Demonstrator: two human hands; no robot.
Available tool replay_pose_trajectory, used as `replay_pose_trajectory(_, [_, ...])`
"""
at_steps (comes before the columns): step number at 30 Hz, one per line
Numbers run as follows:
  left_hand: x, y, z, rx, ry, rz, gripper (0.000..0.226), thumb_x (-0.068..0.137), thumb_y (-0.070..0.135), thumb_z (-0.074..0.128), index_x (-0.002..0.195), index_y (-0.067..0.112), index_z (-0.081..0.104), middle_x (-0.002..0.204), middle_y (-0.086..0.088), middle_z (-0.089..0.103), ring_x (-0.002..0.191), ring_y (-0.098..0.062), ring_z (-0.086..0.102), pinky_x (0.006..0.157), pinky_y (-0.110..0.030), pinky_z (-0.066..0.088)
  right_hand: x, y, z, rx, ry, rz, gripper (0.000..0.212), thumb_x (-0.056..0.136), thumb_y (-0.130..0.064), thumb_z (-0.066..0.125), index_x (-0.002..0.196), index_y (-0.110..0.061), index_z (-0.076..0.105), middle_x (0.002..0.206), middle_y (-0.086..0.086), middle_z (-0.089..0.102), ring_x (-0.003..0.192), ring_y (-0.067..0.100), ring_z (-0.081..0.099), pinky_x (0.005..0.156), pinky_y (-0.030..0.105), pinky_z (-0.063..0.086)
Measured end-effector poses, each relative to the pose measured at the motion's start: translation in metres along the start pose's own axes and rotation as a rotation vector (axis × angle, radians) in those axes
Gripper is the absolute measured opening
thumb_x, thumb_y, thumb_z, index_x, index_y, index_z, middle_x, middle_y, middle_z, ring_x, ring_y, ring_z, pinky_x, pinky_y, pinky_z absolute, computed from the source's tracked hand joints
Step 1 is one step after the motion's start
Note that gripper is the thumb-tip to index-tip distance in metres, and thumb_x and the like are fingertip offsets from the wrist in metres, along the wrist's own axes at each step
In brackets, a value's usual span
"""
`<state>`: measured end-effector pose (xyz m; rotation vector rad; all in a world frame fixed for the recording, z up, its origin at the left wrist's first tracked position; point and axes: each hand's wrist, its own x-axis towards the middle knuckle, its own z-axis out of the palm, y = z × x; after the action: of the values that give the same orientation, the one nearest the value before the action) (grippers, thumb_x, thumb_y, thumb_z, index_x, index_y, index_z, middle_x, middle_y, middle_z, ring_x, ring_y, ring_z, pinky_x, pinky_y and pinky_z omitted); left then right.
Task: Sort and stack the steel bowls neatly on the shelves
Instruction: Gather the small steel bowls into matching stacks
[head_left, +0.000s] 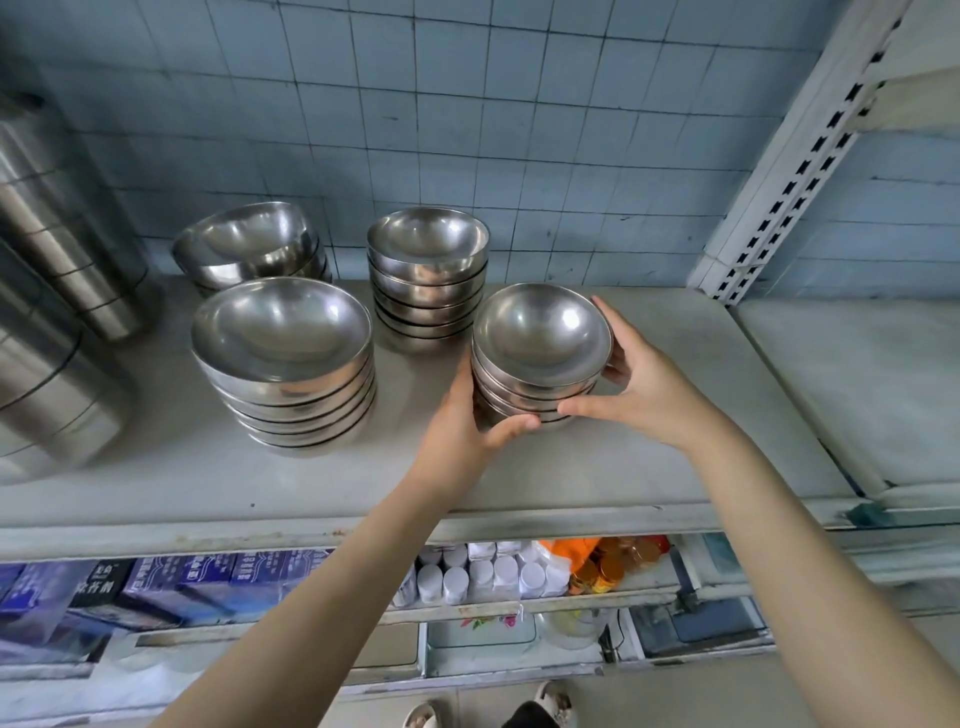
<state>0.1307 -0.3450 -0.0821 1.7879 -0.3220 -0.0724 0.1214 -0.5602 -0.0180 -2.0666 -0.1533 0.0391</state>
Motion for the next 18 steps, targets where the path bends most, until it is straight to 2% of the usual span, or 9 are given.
replay_pose_trajectory(2, [0.003,-0.001,0.0,-0.003,-0.012,-0.008,0.105,0.072,0.038,0.086,0.155,0.027,0.022,0.145,0.011,0.052,0.133,-0.003,0.048,0.112,-0.024,0.038,0.002,0.003,-0.001,0.0,-0.006,-0.006,0.125,0.054,-0.04,0.092,0.156,-0.031,0.021,0.149,-0.015,0.047,0.133,-0.003,0.046,0.115,0.035,0.037])
replay_pose_trajectory(6, [0.017,-0.001,0.006,-0.012,-0.042,-0.076,0.113,0.057,0.055,0.084,0.152,0.028,0.029,0.137,0.008,0.06,0.126,-0.004,0.056,0.111,-0.035,0.044,0.007,0.011,-0.014,-0.022,-0.008,-0.038,0.112,0.062,-0.023,0.093,0.153,-0.031,0.028,0.143,-0.014,0.053,0.132,0.002,0.049,0.114,0.038,0.038])
replay_pose_trajectory(8, [0.028,0.002,0.013,-0.002,-0.061,-0.1,0.112,0.054,0.052,0.087,0.149,0.024,0.034,0.132,0.006,0.063,0.122,-0.007,0.06,0.109,-0.037,0.046,0.01,0.014,-0.026,-0.017,-0.001,-0.046,0.109,0.064,-0.019,0.093,0.152,-0.031,0.031,0.141,-0.014,0.055,0.13,0.002,0.051,0.113,0.037,0.04])
replay_pose_trajectory(10, [0.04,0.007,0.024,0.015,-0.08,-0.112,0.108,0.057,0.044,0.092,0.147,0.018,0.036,0.13,0.003,0.064,0.121,-0.011,0.061,0.108,-0.04,0.046,0.014,0.02,-0.041,-0.007,0.002,-0.045,0.11,0.06,-0.026,0.094,0.152,-0.03,0.032,0.14,-0.015,0.056,0.129,0.002,0.052,0.112,0.038,0.042])
replay_pose_trajectory(13, [0.053,0.013,0.041,0.037,-0.082,-0.125,0.113,0.054,0.051,0.09,0.147,0.018,0.035,0.13,0.005,0.064,0.122,-0.011,0.06,0.109,-0.04,0.046,0.021,0.029,-0.064,-0.001,-0.023,-0.028,0.119,0.054,-0.04,0.095,0.153,-0.03,0.03,0.143,-0.013,0.054,0.131,0.004,0.052,0.112,0.04,0.042])
replay_pose_trajectory(15, [0.057,0.017,0.05,0.061,-0.07,-0.144,0.111,0.058,0.046,0.091,0.148,0.018,0.033,0.131,0.006,0.063,0.124,-0.011,0.059,0.109,-0.04,0.045,0.026,0.036,-0.075,-0.016,-0.054,-0.018,0.123,0.053,-0.045,0.095,0.154,-0.03,0.027,0.145,-0.012,0.052,0.132,0.005,0.05,0.113,0.042,0.041])
replay_pose_trajectory(17, [0.058,0.02,0.056,0.111,-0.049,-0.151,0.11,0.06,0.048,0.089,0.149,0.02,0.031,0.129,0.009,0.062,0.125,-0.012,0.058,0.11,-0.035,0.044,0.028,0.042,-0.079,-0.036,-0.089,-0.012,0.129,0.051,-0.052,0.095,0.155,-0.032,0.021,0.149,-0.013,0.048,0.134,0.004,0.048,0.114,0.041,0.039])
replay_pose_trajectory(18, [0.057,0.022,0.057,0.164,-0.051,-0.148,0.111,0.063,0.049,0.088,0.152,0.022,0.028,0.131,0.01,0.061,0.127,-0.013,0.056,0.109,-0.027,0.041,0.027,0.044,-0.08,-0.04,-0.095,0.0,0.135,0.049,-0.058,0.093,0.156,-0.034,0.015,0.152,-0.015,0.043,0.136,0.002,0.044,0.116,0.039,0.037])
